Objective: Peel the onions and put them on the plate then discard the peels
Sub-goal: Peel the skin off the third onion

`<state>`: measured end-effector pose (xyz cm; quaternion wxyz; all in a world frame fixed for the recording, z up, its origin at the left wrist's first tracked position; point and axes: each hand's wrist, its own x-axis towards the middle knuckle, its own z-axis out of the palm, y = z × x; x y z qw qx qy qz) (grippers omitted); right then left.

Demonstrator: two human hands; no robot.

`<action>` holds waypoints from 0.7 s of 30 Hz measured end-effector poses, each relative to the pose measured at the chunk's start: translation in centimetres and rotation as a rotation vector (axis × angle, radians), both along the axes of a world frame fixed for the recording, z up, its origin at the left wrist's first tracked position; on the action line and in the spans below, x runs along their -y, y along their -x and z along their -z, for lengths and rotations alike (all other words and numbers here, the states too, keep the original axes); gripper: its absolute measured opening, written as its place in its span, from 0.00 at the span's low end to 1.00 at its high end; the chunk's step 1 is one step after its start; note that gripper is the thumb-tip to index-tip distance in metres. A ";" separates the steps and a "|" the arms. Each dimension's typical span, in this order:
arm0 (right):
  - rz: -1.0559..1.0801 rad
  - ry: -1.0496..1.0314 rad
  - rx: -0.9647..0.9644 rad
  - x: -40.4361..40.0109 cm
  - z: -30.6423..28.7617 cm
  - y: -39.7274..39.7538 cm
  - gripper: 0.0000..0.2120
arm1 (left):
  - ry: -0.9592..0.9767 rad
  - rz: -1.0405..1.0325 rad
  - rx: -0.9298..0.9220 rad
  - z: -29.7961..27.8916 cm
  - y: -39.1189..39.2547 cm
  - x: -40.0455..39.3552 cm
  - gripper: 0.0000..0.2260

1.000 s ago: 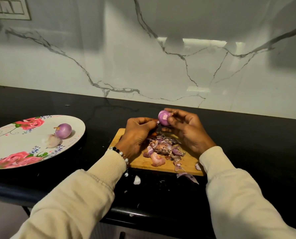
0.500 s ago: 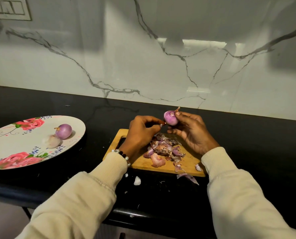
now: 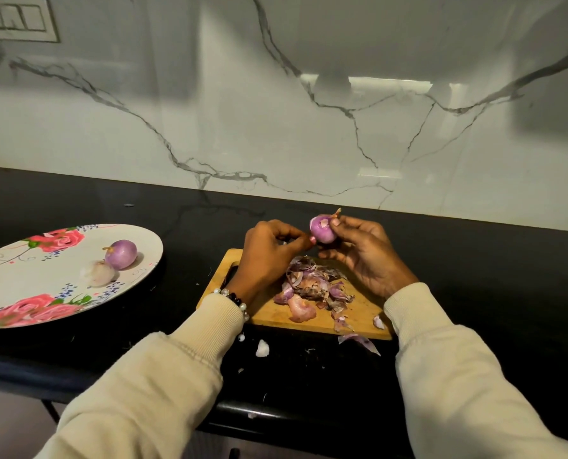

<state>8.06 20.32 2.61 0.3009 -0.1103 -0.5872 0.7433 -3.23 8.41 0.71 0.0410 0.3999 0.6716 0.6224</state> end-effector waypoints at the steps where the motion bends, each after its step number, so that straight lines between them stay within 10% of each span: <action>1: -0.005 -0.001 0.006 0.0 0.0 0.0 0.08 | -0.010 0.000 0.021 0.0 0.0 0.0 0.04; 13: -0.091 -0.032 -0.016 0.5 0.3 0.3 0.08 | 0.001 0.030 0.109 0.4 0.0 -0.3 0.03; 21: -0.094 -0.089 -0.072 -0.1 0.5 0.0 0.12 | -0.070 0.015 0.482 0.3 1.1 -0.6 0.08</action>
